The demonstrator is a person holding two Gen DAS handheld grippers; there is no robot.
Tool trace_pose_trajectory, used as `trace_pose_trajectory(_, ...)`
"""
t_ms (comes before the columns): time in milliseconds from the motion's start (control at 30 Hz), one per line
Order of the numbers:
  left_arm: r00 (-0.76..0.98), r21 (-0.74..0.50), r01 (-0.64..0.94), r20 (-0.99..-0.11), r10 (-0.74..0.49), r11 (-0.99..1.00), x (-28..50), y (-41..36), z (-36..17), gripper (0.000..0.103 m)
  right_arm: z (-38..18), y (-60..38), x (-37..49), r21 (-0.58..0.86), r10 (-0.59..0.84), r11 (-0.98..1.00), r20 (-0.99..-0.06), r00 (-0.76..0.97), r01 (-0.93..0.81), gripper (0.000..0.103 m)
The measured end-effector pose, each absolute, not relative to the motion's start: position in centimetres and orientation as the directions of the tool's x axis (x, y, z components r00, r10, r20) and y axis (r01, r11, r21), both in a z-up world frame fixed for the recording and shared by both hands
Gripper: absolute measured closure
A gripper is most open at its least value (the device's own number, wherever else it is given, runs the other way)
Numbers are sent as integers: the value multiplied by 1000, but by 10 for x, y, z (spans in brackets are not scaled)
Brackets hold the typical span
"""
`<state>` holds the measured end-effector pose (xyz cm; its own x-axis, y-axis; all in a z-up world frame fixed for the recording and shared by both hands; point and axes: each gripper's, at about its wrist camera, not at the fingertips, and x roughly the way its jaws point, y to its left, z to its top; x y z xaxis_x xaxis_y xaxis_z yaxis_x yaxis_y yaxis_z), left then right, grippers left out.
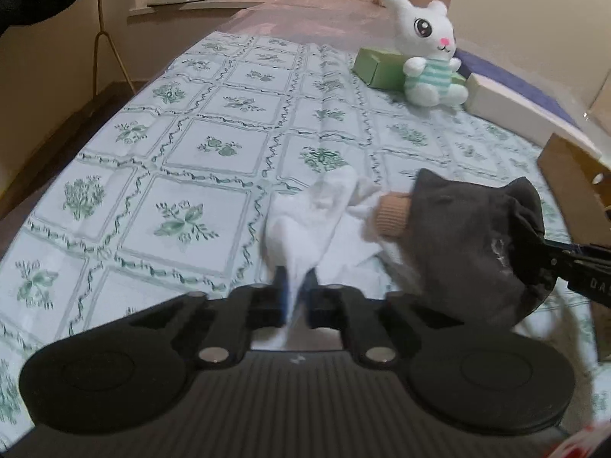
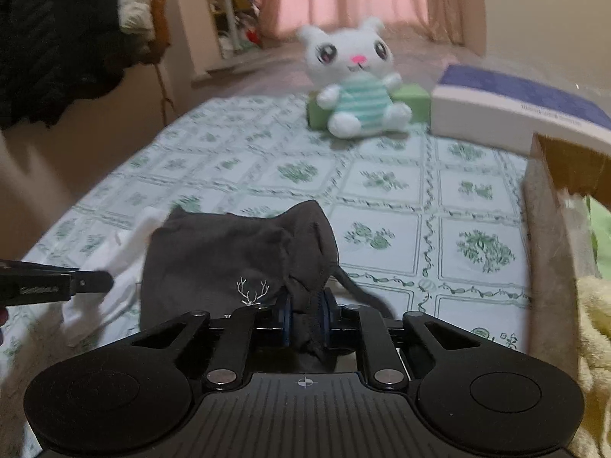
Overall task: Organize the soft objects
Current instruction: 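Grasp the white cloth with the left tool while the right tool grasps the grey mask, then lift the white cloth with the left tool while the right tool lowers the grey mask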
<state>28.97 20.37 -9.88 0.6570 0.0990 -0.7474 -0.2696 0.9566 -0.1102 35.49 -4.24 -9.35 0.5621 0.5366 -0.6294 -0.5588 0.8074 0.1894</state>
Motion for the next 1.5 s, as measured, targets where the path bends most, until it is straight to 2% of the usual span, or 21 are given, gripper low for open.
trace_pose_trajectory(433,776,-87,-261,-612,155,961,193,172,-11,99,-1,-110,258,245,660,745,-400,635,-620,91)
trace_pose_trajectory(600,809,-60,-245,-563,170,968,158,156,19,99,17,-141,220,221,666,738,-390,636,-637,91)
trace_pose_trajectory(767,845,-36,-200,-512,154,979,137,143,46,99,15,-168,195,230,636,763,-433,639,-604,91)
trace_pose_trajectory(1067,900,-78,-118,-430,73,990,102,116,83,99,16,-187,164,194,627,760,-474,618,-621,91)
trace_pose_trajectory(1167,887,-108,-80,-462,22,991,89,106,76,99,13,-189,158,178,634,743,-496,593,-645,91)
trace_pose_trajectory(1367,769,-175,-65,-636,-63,982,93,91,18,99,-14,-168,154,168,619,711,-611,494,-683,91)
trace_pose_trajectory(1500,677,-192,-100,-732,-75,976,107,88,-25,99,-38,-152,160,158,592,713,-658,465,-683,91)
